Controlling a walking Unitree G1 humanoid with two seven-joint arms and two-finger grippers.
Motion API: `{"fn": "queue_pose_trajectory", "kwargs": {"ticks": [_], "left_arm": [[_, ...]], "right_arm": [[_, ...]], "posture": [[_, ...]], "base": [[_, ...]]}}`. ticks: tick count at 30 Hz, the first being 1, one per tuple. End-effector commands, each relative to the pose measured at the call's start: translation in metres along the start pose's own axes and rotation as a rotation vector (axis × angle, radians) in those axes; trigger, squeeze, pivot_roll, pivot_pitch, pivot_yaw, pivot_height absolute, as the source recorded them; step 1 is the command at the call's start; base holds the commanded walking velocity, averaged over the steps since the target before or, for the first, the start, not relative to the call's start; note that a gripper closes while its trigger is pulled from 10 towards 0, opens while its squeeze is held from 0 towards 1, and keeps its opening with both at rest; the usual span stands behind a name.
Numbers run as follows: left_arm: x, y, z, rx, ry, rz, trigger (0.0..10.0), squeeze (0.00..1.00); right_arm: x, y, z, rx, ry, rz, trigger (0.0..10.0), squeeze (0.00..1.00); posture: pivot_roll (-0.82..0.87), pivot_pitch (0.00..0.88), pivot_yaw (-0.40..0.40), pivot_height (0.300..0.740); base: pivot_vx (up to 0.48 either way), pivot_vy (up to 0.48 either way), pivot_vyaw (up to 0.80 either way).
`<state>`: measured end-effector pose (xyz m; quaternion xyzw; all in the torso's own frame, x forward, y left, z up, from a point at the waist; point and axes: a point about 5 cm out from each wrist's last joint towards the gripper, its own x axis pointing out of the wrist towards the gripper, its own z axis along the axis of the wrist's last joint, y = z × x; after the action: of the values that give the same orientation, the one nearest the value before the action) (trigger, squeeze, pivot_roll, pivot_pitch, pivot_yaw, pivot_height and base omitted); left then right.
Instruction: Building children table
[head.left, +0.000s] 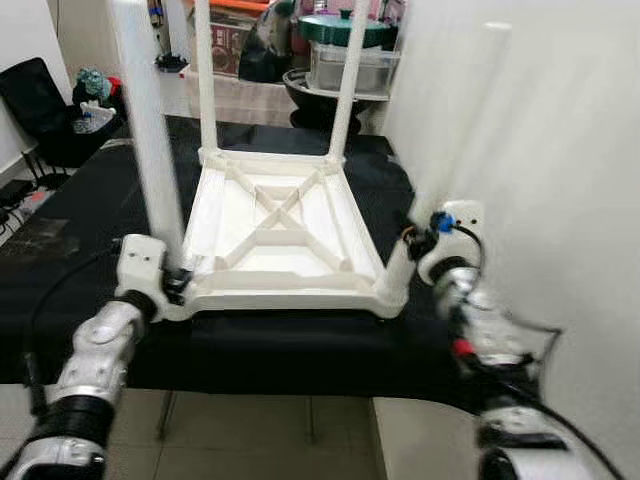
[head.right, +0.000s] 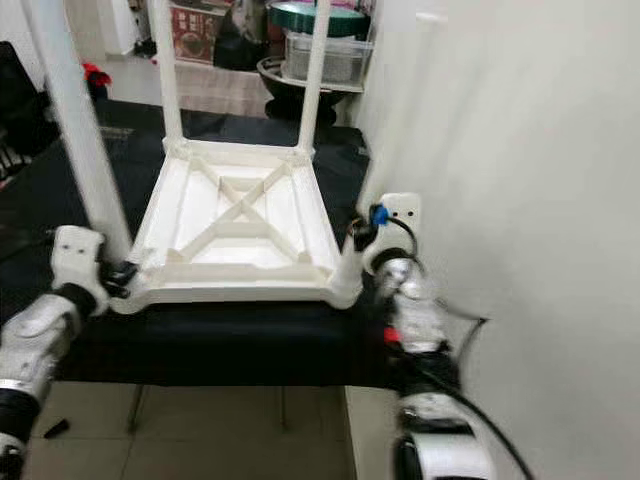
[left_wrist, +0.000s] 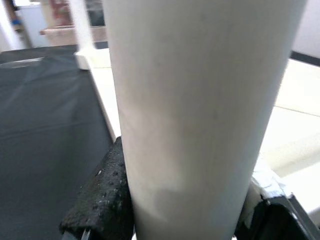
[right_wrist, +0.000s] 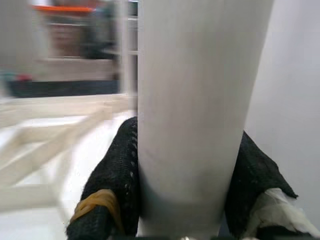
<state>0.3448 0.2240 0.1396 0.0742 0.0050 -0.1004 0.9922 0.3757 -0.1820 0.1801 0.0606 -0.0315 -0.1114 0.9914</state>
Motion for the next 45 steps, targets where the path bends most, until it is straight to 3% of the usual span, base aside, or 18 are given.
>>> {"fn": "queue_pose_trajectory", "kwargs": {"ticks": [1,6,7,11,12,13,17,18,20,26,28,29,30,34,35,36,39,45], "left_arm": [[-0.014,0.035,-0.002,0.027,0.024,0.142,10.0,0.00],[-0.013,0.033,-0.002,0.029,0.025,0.134,10.0,0.00],[-0.013,0.033,-0.002,0.029,0.024,0.134,10.0,0.00],[-0.013,0.033,-0.002,0.026,0.024,0.137,10.0,0.00],[-0.014,0.034,-0.003,0.027,0.025,0.138,10.0,0.00],[-0.014,0.034,-0.003,0.024,0.026,0.143,10.0,0.00],[-0.016,0.035,-0.005,0.022,0.029,0.147,10.0,0.00],[-0.017,0.035,-0.006,0.023,0.030,0.147,10.0,0.00],[-0.017,0.036,-0.006,0.020,0.031,0.151,10.0,0.00],[-0.015,0.036,-0.004,0.022,0.024,0.152,10.0,0.00],[-0.015,0.036,-0.004,0.025,0.023,0.151,10.0,0.00],[-0.015,0.036,-0.004,0.026,0.023,0.150,10.0,0.00],[-0.015,0.036,-0.004,0.026,0.023,0.150,10.0,0.00],[-0.016,0.037,-0.004,0.026,0.023,0.152,10.0,0.00],[-0.017,0.039,-0.004,0.033,0.026,0.153,10.0,0.00],[-0.018,0.039,-0.003,0.033,0.025,0.153,10.0,0.00],[-0.017,0.039,-0.002,0.035,0.024,0.150,10.0,0.00],[-0.015,0.039,-0.001,0.037,0.023,0.148,10.0,0.00]], "right_arm": [[-0.023,-0.066,-0.036,0.091,0.187,-0.620,0.0,0.00],[-0.037,0.002,-0.036,0.207,0.228,-0.425,0.3,0.00],[-0.037,0.015,-0.033,0.197,0.215,-0.335,10.0,0.00],[-0.035,0.031,-0.030,0.216,0.175,-0.165,10.0,0.00],[-0.033,0.029,-0.025,0.203,0.129,-0.152,10.0,0.89],[-0.030,0.023,-0.021,0.200,0.107,-0.124,10.0,1.00],[-0.021,0.010,-0.007,0.145,0.056,-0.020,10.0,1.00],[-0.017,0.007,0.002,0.145,0.036,0.116,10.0,0.00],[-0.014,0.003,0.016,0.098,-0.010,0.416,10.0,0.00],[-0.015,-0.010,0.014,-0.088,0.000,0.688,10.0,0.00],[-0.013,-0.012,0.010,-0.100,0.007,0.681,7.7,0.00],[-0.011,-0.013,0.006,-0.093,0.019,0.668,0.0,0.00],[-0.011,-0.013,0.006,-0.093,0.019,0.668,0.0,0.00],[-0.006,-0.017,-0.004,-0.123,0.048,0.544,0.0,0.00],[0.002,-0.048,-0.018,-0.123,0.122,0.038,0.0,0.00],[-0.001,-0.064,-0.025,-0.096,0.155,-0.180,0.0,0.00],[-0.019,-0.073,-0.046,0.017,0.238,-0.426,0.0,0.00],[-0.042,-0.046,-0.057,0.099,0.268,-0.464,0.0,0.00]], "posture": [[0.11,0.000,-0.111,0.740],[0.11,0.000,-0.114,0.740],[0.11,0.000,-0.115,0.740],[0.11,0.000,-0.116,0.740],[0.11,0.000,-0.120,0.740],[0.11,0.000,-0.121,0.740],[0.11,0.000,-0.121,0.740],[0.11,0.000,-0.125,0.740],[0.10,0.000,-0.121,0.740],[0.11,0.000,-0.128,0.740],[0.11,0.000,-0.130,0.740],[0.12,0.000,-0.131,0.740],[0.12,0.000,-0.131,0.740],[0.12,0.000,-0.127,0.740],[0.12,0.000,-0.122,0.740],[0.12,0.000,-0.117,0.740],[0.12,0.000,-0.118,0.740],[0.12,0.000,-0.109,0.740]], "base": [[0.000,0.000,0.00],[0.000,0.000,0.00],[0.000,0.000,0.00],[0.000,0.000,0.00],[0.000,0.000,0.00],[0.000,0.000,0.00],[0.000,0.000,0.00],[0.000,0.000,0.00],[0.000,0.000,0.00],[0.000,0.000,0.00],[0.000,0.000,0.00],[0.000,0.000,0.00],[0.000,0.000,0.00],[0.000,0.000,0.00],[0.000,0.000,0.00],[0.000,0.000,0.00],[0.000,0.000,0.00],[0.000,0.000,0.00]]}}
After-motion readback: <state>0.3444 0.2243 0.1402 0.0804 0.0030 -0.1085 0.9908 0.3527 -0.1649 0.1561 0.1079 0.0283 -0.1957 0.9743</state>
